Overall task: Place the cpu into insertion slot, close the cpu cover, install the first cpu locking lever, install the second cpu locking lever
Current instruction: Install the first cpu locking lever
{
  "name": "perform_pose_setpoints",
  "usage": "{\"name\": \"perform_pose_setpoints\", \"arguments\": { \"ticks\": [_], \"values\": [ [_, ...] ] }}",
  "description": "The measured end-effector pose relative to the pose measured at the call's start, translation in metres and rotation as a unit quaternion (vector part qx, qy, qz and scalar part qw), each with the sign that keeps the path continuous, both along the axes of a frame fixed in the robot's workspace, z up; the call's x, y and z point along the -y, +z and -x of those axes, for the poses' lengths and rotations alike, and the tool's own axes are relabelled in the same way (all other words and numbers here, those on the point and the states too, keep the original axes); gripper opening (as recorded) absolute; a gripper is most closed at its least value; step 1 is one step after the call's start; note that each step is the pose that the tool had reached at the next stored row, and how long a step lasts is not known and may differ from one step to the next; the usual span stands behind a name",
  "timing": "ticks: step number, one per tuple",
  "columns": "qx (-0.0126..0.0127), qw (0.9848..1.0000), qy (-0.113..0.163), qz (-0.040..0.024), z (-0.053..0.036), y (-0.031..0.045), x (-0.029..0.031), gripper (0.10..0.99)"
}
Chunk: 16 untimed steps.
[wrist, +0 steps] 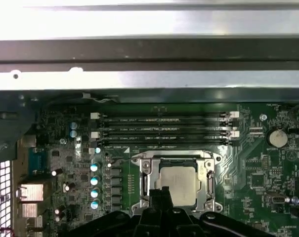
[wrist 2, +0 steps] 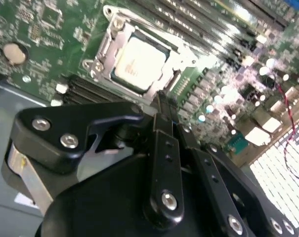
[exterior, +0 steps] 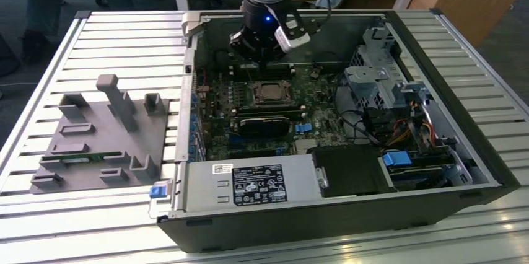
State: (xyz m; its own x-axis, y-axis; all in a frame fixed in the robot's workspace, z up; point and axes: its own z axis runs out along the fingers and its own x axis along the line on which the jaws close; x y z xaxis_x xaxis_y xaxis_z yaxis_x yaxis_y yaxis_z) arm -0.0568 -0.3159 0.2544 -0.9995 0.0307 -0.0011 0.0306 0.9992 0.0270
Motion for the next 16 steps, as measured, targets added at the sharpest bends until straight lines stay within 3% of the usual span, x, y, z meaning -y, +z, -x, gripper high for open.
{"name": "perform_pose_setpoints", "arguments": {
  "ticks": [4,10,16],
  "values": [
    [0.0016,1.0,0.0,0.0,0.0117,-0.0002,0.0,0.106],
    [0.0071,1.0,0.0,0.0,0.0285,-0.0009,0.0,0.106],
    [0.0079,1.0,0.0,0.0001,0.0316,-0.0016,0.0,0.106]
  ]
}}
